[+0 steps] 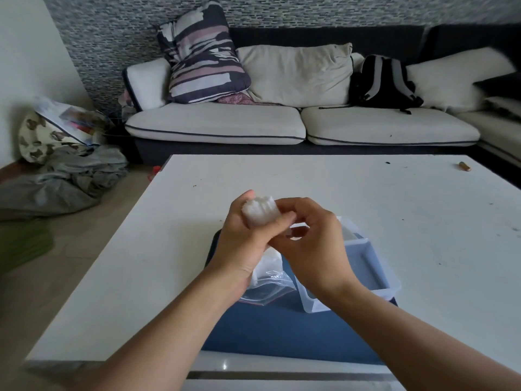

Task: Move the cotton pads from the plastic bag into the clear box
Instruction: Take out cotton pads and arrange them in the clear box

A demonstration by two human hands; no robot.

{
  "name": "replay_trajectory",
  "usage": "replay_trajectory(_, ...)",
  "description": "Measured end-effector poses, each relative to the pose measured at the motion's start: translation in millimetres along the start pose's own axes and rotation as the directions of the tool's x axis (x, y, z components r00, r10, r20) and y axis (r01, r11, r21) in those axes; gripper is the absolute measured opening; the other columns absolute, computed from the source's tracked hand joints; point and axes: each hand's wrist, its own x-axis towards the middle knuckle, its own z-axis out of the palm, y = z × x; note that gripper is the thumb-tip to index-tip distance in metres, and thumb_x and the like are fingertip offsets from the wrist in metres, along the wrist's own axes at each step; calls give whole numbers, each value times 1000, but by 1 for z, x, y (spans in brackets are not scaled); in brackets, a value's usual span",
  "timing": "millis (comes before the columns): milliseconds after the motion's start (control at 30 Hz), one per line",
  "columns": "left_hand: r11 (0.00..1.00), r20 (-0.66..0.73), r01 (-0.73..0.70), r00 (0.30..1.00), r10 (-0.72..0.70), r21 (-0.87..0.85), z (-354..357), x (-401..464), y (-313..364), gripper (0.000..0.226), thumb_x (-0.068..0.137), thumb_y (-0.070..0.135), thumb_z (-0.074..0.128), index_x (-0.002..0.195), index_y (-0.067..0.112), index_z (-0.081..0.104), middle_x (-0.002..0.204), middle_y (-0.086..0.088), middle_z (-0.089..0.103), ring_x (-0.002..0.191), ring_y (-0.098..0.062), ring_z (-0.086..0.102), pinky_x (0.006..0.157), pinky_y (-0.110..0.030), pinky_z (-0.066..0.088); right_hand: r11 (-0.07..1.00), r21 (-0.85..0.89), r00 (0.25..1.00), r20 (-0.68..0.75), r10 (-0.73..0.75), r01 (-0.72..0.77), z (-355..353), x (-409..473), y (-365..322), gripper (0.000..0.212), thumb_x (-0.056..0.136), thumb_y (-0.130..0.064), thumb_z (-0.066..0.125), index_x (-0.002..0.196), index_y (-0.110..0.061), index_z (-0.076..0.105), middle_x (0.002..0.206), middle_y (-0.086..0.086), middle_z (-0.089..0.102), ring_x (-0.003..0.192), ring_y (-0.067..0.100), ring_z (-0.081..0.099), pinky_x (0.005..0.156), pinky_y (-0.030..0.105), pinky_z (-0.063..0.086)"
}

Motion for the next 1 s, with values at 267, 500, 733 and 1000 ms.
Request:
replay_trajectory(267, 968, 234, 243, 939, -252, 70, -19, -5, 21, 57, 69, 39, 81, 118, 12, 68, 118, -23, 72, 112, -42, 68, 94, -50, 56, 986, -135, 946, 321, -52, 100, -31, 12, 2, 83, 59, -31, 97, 133, -37, 59, 105, -4, 55, 87, 5, 53, 70, 11, 44)
replay_trajectory(500, 952, 289, 296, 908, -305, 76, -17, -7, 22, 51, 93, 47, 57, 130, 13, 63, 121, -20, 72, 112, -37, 70, 89, -42, 60, 998, -25, 920, 388, -48, 62, -34, 13, 3, 67, 61, -18, 95, 121, -28, 67, 123, -1, 61, 109, 6, 57, 78, 13, 49)
replay_trajectory(733, 964, 246, 240, 933, -262, 115, -14, -4, 17, 59, 87, 54, 64, 127, 10, 65, 117, -21, 72, 103, -31, 72, 81, -35, 61, 997, 79, 911, 411, -33, 0, -35, 12, 6, 67, 70, -4, 89, 129, -19, 62, 113, 3, 73, 102, 23, 69, 94, 45, 56)
replay_trajectory(1000, 970, 275, 228, 931, -242, 83, -18, 0, 15, 54, 85, 48, 64, 124, 10, 68, 112, -18, 71, 99, -27, 69, 84, -35, 60, 987, 152, 914, 405, -17, -50, -34, 14, 6, 60, 68, -18, 87, 124, -21, 65, 113, 8, 73, 105, 28, 67, 97, 52, 52)
